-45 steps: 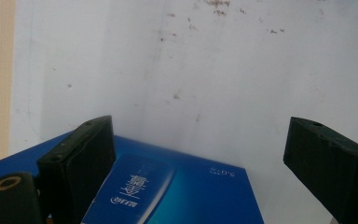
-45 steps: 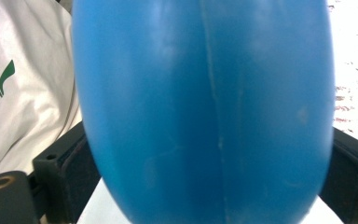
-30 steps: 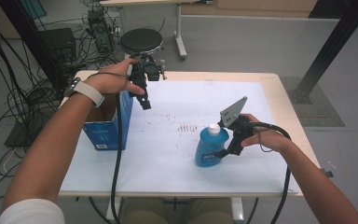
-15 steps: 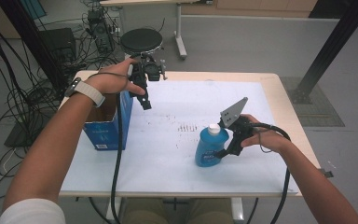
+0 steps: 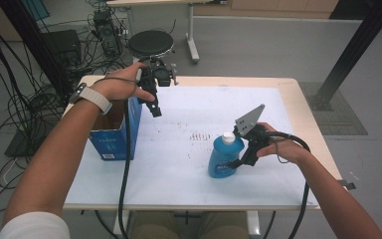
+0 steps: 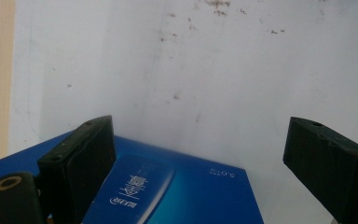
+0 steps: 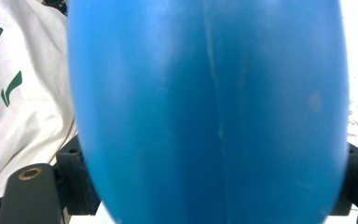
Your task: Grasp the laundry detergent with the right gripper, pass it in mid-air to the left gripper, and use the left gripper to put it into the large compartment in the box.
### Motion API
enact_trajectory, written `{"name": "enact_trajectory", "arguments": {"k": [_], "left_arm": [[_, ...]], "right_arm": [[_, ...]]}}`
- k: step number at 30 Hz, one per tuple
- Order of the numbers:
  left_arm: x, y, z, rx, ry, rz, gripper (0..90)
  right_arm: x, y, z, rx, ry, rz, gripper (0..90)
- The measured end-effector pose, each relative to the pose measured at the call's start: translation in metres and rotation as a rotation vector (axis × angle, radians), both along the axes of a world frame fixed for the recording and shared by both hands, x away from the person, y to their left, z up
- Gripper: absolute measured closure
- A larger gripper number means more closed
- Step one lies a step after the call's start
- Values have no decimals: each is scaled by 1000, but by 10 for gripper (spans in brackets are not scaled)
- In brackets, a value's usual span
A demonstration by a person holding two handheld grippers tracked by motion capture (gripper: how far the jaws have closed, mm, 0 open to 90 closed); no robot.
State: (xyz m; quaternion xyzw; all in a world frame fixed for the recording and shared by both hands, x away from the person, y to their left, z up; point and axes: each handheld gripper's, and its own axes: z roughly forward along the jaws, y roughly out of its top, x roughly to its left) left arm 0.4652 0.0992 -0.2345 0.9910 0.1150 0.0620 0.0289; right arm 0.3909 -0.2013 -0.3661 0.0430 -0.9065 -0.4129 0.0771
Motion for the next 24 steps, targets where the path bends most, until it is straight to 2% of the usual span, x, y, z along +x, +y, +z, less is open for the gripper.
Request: {"name": "enact_trajectory", "arguments": {"k": [24], "left_arm": [[0, 0, 0, -1, 1, 2, 97]], "right_arm": [[0, -2, -6, 39, 11, -1, 196]]}}
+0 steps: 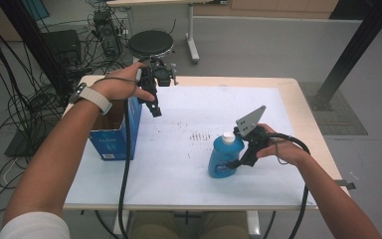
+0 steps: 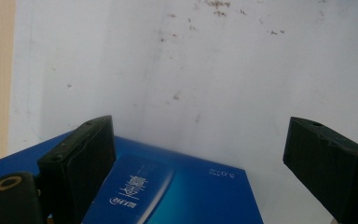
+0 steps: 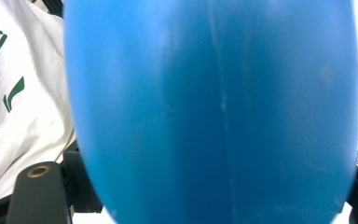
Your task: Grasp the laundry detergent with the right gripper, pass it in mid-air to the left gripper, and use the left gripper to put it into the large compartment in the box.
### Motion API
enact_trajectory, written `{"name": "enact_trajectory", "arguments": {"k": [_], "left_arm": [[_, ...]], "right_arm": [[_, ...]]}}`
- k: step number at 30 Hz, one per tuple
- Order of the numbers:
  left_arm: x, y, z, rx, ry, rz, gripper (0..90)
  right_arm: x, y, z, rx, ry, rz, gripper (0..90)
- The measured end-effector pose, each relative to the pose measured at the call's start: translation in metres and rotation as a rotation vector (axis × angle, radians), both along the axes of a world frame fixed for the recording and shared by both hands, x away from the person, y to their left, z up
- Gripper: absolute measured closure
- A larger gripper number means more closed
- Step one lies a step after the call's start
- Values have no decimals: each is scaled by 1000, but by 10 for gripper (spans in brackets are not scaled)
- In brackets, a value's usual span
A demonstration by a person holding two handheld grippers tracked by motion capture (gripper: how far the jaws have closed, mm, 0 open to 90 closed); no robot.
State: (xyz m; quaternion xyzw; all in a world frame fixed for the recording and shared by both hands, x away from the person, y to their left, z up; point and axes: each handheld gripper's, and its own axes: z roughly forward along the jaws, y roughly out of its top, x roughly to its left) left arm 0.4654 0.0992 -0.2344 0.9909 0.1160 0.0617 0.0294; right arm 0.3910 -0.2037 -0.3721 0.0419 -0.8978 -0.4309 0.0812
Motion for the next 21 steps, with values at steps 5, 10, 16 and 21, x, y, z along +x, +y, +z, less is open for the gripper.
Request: {"name": "enact_trajectory", "arguments": {"k": [5, 10, 16, 21], "left_arm": [[0, 0, 0, 0, 0, 0, 97], [0, 0, 0, -2, -1, 1, 97], [0, 1, 0, -3, -1, 2, 98], [0, 1, -1, -4, -1, 3, 97]], "right_arm": [[0, 0, -2, 4, 2, -1, 206], [1, 0, -2, 10, 1, 1, 217], [1, 0, -2, 8, 1, 4, 222], [1, 1, -2, 9, 3, 4, 225]]}}
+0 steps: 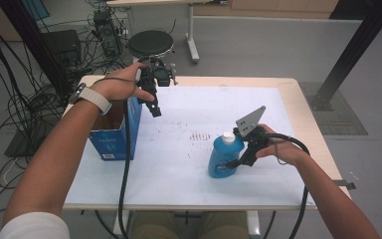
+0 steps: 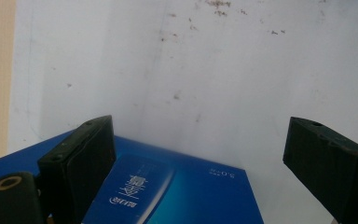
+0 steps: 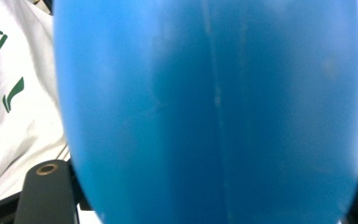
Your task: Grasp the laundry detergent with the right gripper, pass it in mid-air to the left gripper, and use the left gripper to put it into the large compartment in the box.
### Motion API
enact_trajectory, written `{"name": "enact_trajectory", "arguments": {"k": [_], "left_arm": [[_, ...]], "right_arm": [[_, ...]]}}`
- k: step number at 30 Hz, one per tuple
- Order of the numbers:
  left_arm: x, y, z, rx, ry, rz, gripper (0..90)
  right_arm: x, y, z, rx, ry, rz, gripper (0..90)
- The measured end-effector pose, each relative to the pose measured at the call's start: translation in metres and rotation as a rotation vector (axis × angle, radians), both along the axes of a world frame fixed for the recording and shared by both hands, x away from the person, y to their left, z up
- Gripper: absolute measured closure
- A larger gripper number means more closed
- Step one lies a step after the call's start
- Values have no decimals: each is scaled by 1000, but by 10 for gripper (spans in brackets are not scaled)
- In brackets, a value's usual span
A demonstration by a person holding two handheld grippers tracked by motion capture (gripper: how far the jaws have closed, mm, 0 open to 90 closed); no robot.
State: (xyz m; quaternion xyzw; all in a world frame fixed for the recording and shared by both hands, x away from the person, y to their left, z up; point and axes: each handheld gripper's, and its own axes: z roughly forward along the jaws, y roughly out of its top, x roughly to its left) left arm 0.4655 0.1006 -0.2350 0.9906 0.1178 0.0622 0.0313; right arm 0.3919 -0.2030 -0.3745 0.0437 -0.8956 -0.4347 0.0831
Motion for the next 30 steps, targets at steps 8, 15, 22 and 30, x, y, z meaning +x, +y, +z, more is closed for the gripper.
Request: {"name": "enact_trajectory", "arguments": {"k": [8, 15, 22, 30], "left_arm": [[1, 0, -1, -2, 0, -1, 97], [0, 1, -1, -10, -3, 6, 98], [0, 0, 0, -1, 0, -1, 98], [0, 0, 0, 1, -1, 0, 97]], "right_arm": [[0, 0, -1, -4, -4, 5, 233], [-1, 1, 0, -1, -11, 10, 241], [-1, 1, 0, 3, -17, 11, 256], [-1, 1, -1, 4, -21, 13, 263]]}}
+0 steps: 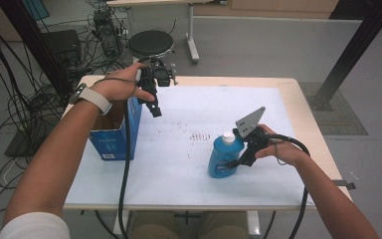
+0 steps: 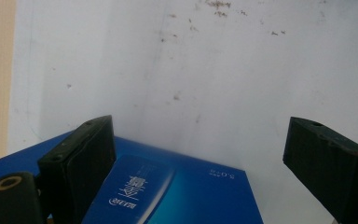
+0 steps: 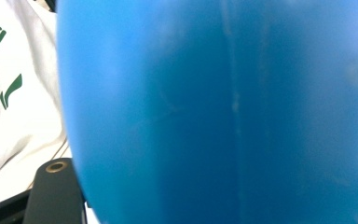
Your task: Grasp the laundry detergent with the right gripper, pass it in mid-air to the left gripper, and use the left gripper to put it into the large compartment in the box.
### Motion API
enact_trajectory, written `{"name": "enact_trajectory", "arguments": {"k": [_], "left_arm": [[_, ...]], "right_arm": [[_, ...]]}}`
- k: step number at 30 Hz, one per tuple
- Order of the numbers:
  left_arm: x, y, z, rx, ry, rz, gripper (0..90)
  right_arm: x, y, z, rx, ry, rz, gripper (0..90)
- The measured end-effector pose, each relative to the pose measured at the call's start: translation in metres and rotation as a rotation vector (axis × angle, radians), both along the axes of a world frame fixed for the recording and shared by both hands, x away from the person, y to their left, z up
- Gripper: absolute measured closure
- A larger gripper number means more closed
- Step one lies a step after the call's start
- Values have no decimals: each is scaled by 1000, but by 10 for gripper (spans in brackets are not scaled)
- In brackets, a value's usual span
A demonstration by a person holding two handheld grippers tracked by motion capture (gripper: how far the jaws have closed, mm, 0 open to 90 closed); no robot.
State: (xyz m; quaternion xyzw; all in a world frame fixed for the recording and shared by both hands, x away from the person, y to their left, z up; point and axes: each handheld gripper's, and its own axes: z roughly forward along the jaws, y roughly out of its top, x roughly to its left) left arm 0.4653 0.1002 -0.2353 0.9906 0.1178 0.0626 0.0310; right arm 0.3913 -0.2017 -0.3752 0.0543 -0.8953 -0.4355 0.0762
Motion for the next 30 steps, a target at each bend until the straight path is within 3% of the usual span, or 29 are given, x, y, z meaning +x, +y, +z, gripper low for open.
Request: {"name": "enact_trajectory", "arguments": {"k": [30], "left_arm": [[1, -1, -1, -1, 2, 0, 98]], "right_arm": [[0, 1, -2, 16, -8, 11, 323]]}}
